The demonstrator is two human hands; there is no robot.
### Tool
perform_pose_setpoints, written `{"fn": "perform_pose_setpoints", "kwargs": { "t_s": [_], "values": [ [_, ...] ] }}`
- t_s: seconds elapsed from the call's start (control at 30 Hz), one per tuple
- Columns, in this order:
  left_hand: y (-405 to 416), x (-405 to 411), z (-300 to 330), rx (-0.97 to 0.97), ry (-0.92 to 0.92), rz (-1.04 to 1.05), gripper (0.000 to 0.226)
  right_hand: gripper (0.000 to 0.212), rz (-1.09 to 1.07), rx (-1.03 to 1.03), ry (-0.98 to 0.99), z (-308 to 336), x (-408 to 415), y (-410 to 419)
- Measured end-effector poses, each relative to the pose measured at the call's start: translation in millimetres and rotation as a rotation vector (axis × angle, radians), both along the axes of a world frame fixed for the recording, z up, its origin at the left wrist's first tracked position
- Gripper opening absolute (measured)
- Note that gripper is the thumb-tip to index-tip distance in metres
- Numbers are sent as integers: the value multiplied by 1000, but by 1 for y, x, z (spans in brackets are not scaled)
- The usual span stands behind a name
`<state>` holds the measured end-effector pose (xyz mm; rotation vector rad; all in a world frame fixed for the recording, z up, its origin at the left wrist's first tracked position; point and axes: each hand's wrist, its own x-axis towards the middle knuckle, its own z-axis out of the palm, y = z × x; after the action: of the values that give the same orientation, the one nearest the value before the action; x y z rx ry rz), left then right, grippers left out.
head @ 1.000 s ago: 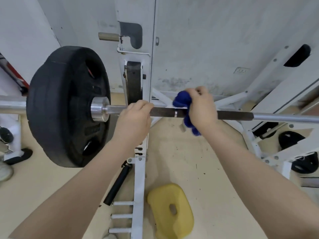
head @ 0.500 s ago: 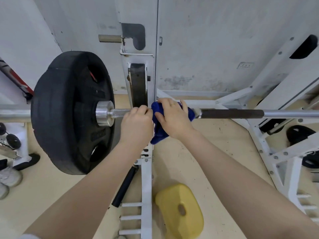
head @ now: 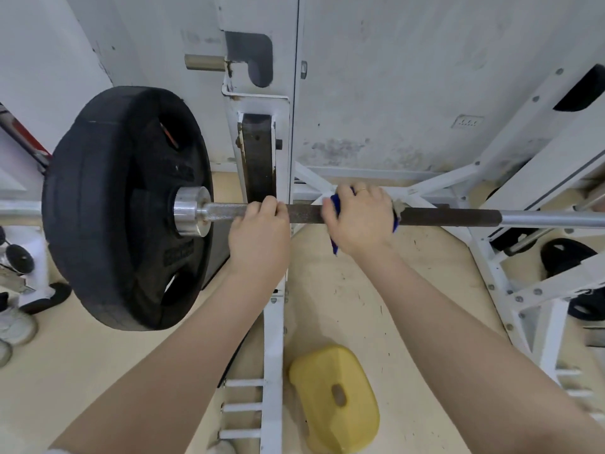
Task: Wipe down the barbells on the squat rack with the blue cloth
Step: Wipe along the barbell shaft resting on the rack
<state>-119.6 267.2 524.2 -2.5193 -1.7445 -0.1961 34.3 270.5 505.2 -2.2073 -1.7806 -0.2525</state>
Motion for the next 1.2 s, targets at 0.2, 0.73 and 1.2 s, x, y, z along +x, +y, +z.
{"fn": "perform_pose_setpoints", "kwargs": {
  "t_s": [0.2,0.73,1.2],
  "values": [
    [-3,1,-3,29,-18,15,43,38,172,30,-48,-1,4,4],
    [6,50,-20,224,-187,-278,40,19,218,-10,-59,0,58,-6],
    [11,62,-20,151,-237,-213,26,6,113,54,-117,0,48,-15]
  ]
}}
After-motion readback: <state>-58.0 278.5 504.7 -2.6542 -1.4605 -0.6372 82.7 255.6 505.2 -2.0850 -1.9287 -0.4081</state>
